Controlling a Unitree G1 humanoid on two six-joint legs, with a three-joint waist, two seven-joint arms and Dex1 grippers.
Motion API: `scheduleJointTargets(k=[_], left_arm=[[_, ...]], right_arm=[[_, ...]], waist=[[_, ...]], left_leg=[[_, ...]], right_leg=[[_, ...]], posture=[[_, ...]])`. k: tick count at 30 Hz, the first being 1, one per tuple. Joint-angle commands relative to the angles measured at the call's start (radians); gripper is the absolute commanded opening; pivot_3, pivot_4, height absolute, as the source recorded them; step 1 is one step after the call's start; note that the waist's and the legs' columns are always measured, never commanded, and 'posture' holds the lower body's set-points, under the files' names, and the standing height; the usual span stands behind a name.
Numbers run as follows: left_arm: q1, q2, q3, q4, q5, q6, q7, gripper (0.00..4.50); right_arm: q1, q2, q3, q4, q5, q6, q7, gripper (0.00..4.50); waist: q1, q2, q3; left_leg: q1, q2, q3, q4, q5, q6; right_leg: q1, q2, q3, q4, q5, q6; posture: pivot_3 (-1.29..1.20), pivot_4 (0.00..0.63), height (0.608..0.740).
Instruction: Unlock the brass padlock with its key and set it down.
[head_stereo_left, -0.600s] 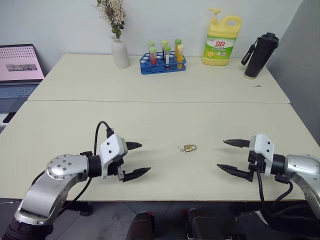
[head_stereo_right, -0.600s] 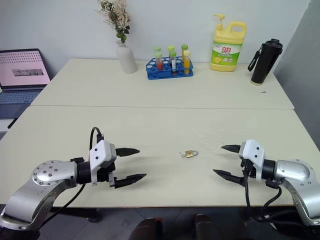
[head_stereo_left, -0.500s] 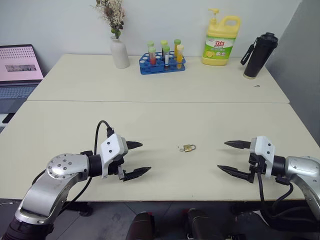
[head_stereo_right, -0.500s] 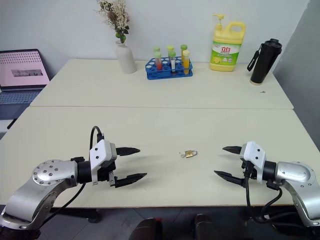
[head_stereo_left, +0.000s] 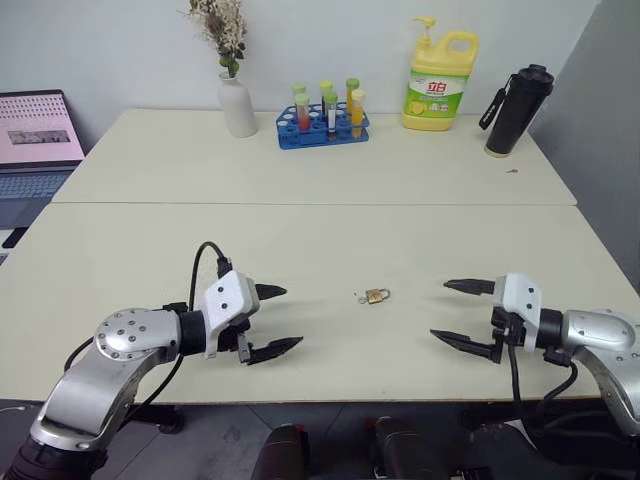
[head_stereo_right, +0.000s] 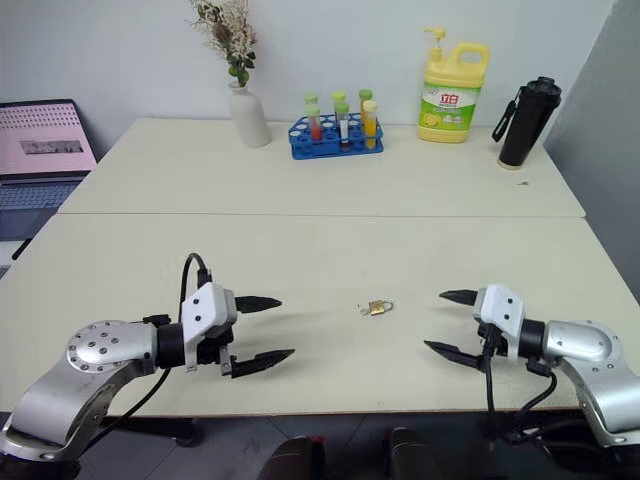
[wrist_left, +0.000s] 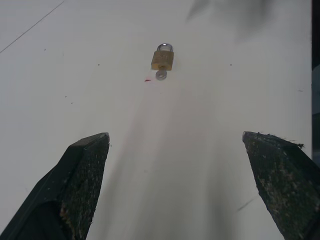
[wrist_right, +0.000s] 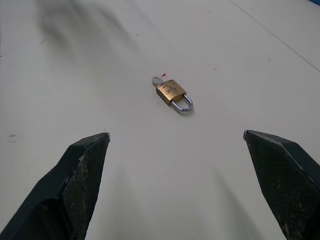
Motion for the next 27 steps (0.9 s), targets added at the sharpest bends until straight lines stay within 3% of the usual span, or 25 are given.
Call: scheduleJointTargets(k=[1,12,18,27], left_arm=[[0.006,0.007,0.019,-0.033,-0.022,-0.044,-0.034,4.47],[0.032,0.042,0.008,-0.032,0.039,-0.121,-0.056,4.47],[0.064,0.04,0.014,-0.044,0.039,-0.125,-0.053,4.47],[0.093,0.037,0.017,-0.059,0.05,-0.128,-0.036,4.47]], right_arm=[[-0.031,-0.012,0.01,-0.02,0.007,0.02,0.022,4.5],[-0.257,-0.008,0.171,0.04,-0.057,0.141,0.077,4.5],[-0.495,0.106,0.366,0.276,-0.188,0.071,0.168,4.5],[-0.663,0.257,0.451,0.607,-0.287,-0.046,0.226,4.5]], waist=[[0.0,0.0,0.0],[-0.001,0.0,0.0],[-0.003,0.0,0.0],[0.0,0.0,0.0]], left_leg=[[0.0,0.0,0.0,0.0,0.0,0.0],[0.0,0.0,0.0,0.0,0.0,0.0],[0.0,0.001,0.0,0.0,0.0,0.0],[0.0,0.0,0.0,0.0,0.0,0.0]], right_leg=[[0.0,0.0,0.0,0.0,0.0,0.0],[0.0,0.0,0.0,0.0,0.0,0.0],[-0.001,0.0,0.0,0.0,0.0,-0.001],[-0.001,0.0,-0.001,0.0,0.001,-0.003]], posture=[[0.0,0.15,0.74],[0.0,0.15,0.74],[0.0,0.15,0.74],[0.0,0.15,0.74]])
